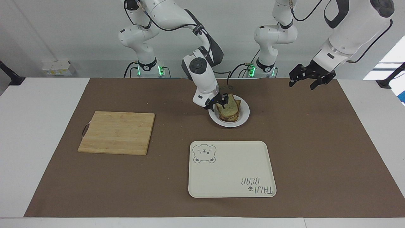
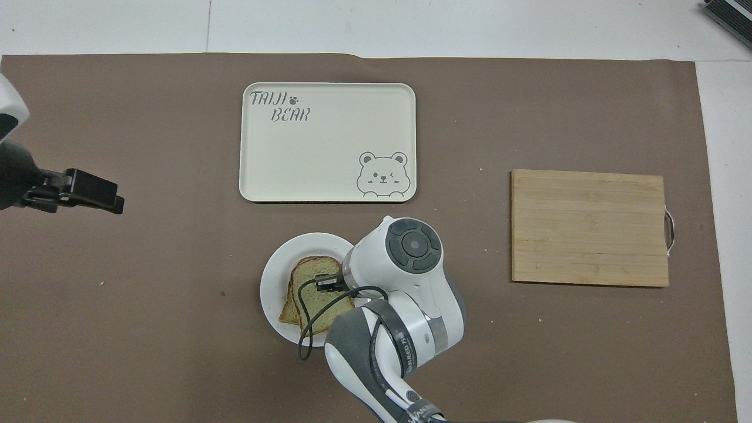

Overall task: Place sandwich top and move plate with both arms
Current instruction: 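Withdraw the right gripper while the left gripper reaches the plate rim, then grip the plate rim with the left gripper while the right gripper retracts, then slide the plate with the left gripper onto the bear tray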

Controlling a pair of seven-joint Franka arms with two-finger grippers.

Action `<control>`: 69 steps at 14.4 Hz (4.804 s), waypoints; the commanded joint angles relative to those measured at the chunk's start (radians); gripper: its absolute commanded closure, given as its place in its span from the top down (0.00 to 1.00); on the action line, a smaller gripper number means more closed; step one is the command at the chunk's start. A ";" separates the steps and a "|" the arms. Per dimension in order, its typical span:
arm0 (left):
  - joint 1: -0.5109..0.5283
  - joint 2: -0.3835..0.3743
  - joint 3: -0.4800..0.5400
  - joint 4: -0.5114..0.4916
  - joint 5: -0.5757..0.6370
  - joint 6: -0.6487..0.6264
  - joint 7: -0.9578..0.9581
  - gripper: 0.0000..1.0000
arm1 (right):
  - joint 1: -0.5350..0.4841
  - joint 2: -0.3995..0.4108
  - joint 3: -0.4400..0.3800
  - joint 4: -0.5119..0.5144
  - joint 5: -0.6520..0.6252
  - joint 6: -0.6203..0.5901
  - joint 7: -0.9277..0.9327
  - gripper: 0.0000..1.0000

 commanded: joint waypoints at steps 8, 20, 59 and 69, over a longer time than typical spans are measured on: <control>-0.051 -0.061 0.007 -0.440 -0.230 0.354 0.270 1.00 | -0.243 -0.147 0.004 0.037 -0.234 -0.132 -0.024 1.00; -0.238 -0.001 0.007 -0.790 -0.491 0.825 0.442 0.85 | -0.526 -0.275 0.003 0.128 -0.284 -0.461 -0.027 1.00; 0.030 0.198 0.012 -0.381 -0.867 0.286 0.593 0.00 | -0.649 -0.407 0.006 0.299 -0.373 -0.716 -0.259 1.00; -0.022 0.504 0.001 0.049 -0.864 0.422 0.442 0.00 | -0.651 -0.407 0.004 0.298 -0.375 -0.723 -0.258 1.00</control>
